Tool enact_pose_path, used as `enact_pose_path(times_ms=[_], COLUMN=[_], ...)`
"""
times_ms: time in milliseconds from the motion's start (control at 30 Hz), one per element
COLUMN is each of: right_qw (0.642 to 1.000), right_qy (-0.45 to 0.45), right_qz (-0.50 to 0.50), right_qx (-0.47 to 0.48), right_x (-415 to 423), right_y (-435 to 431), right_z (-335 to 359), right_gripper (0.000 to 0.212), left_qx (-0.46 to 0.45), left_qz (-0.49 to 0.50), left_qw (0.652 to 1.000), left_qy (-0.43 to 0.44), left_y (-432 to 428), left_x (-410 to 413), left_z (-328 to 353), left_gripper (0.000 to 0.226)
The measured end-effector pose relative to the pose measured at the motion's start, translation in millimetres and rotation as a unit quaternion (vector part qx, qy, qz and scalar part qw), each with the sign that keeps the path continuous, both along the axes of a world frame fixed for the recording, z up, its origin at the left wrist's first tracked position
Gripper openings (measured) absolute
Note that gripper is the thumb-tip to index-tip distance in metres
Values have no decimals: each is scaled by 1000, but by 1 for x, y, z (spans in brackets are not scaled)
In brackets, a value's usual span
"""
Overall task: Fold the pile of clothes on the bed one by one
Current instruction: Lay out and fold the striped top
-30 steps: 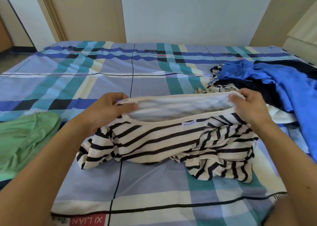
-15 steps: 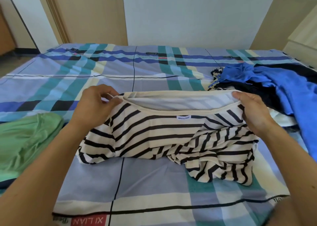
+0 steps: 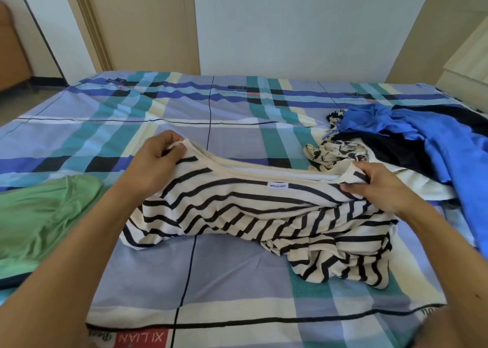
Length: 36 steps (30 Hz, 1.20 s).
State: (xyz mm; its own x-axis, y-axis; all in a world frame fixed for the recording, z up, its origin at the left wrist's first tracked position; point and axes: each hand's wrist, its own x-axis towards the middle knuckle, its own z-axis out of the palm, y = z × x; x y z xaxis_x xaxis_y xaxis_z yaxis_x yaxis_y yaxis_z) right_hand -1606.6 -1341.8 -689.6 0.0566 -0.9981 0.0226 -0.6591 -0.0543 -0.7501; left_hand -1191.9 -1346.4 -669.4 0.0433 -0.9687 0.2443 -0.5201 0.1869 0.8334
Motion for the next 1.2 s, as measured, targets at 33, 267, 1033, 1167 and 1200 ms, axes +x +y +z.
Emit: enact_pose_path(times_ms=[33,267,1033,1167,1200], right_qw=[999,978,827,818,817], right_qy=[18,29,130,124,118], right_qz=[-18,-125,-175,-179,-179], right_qx=[-23,-166,-518,-533,-535], right_x=[-4,4,17,8,7], right_y=[-5,-20,-75,-51,-46], right_z=[-5,-21,526,564,569], right_gripper=[17,14,26,38,40], left_qx=[24,115,-335,-384,-392], left_qz=[-25,-55,155,161,165], left_qw=[999,966,917,894,888], left_qy=[-28,-226,-152,-167,-176], left_y=[3,-7,-56,-41,-38], left_x=[-1,4,35,41,42], left_z=[1,-14,521,570,577], left_gripper=[8,25,22,25,27])
